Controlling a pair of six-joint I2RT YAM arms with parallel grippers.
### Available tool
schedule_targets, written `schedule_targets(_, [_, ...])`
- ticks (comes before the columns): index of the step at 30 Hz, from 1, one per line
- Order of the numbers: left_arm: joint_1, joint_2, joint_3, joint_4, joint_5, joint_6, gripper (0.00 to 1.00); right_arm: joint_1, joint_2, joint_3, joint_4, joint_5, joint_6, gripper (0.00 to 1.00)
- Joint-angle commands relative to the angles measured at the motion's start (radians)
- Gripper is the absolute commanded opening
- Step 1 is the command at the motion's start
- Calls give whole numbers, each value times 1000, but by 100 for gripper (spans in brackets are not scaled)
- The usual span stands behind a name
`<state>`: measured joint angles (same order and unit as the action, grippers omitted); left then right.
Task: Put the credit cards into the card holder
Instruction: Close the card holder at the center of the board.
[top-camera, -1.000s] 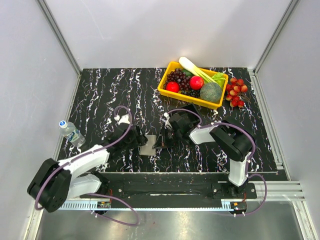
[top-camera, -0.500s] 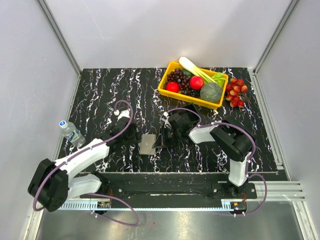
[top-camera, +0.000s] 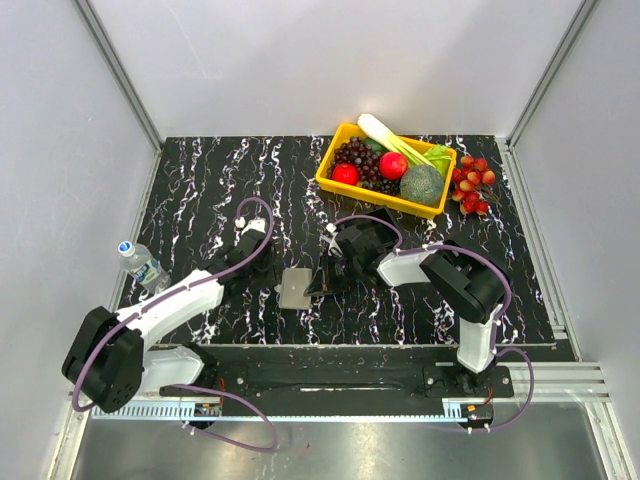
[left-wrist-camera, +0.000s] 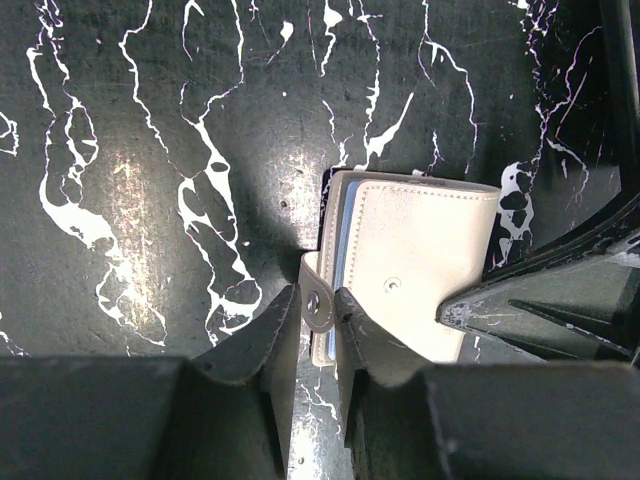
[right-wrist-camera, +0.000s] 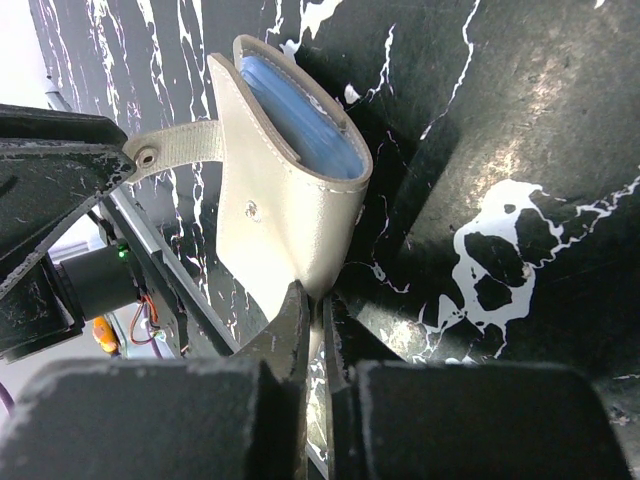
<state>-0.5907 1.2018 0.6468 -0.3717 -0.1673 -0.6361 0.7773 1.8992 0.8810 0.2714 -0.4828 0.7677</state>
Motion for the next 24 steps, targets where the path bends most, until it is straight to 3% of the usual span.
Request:
schedule_targets(1, [-4, 5, 40, 1, 3, 19, 22, 2, 17, 16, -40, 92, -39, 6])
schedule_targets(6, [-4, -1, 42, -7, 11, 24, 17, 0, 15, 16, -40, 90, -41, 6])
schedule_targets(9, [-4, -16, 40, -13, 20, 27, 36, 2, 18, 18, -38, 87, -42, 7])
schedule_targets(24, [-21, -1, 71, -10, 52, 32, 48, 0, 21, 18, -35, 78, -45, 8])
